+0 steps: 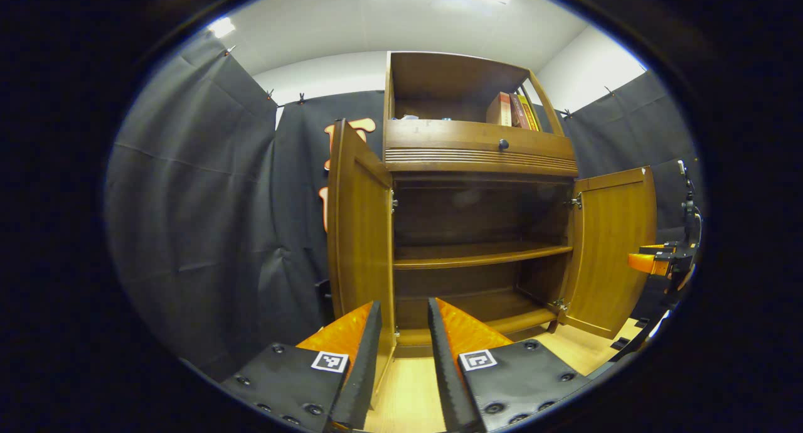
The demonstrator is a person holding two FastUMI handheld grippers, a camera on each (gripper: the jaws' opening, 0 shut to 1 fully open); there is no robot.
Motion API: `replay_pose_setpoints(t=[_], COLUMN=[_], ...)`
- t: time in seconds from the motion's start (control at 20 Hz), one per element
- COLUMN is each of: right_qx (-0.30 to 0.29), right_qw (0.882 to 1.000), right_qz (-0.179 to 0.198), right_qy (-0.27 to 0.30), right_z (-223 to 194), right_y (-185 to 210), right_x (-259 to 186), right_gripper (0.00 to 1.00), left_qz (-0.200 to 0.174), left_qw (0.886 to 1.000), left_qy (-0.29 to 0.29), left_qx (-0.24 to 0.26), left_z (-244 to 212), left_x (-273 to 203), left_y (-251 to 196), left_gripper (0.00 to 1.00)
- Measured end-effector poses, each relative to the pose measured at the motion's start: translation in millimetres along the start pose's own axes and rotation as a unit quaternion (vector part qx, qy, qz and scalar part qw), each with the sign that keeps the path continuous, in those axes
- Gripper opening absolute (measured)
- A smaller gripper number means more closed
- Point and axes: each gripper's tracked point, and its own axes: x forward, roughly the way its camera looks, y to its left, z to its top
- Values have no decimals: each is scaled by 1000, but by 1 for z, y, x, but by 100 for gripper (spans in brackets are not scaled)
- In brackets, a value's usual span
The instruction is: Open the right door of the double-door shoe cabinet with the right hand, and open the left door with the left hand.
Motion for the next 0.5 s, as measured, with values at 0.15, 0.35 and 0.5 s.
replay_pose_setpoints(t=[0.15, 0.35, 0.5], right_qx=[-5, -6, -6], right_qw=[1000, 1000, 1000], right_qz=[-1, -10, -16], right_qy=[1, -2, -5], right_z=[0, 2, 3], right_y=[-3, -12, -19], right_x=[1, 2, 2], right_gripper=[88, 88, 88], left_qz=[-8, -7, 0], left_qw=[1000, 1000, 1000], left_qy=[-6, -7, -6], left_qx=[1, 6, 17], left_z=[9, 14, 18], left_x=[11, 23, 29], left_y=[-11, -23, -26], left_gripper=[77, 91, 100])
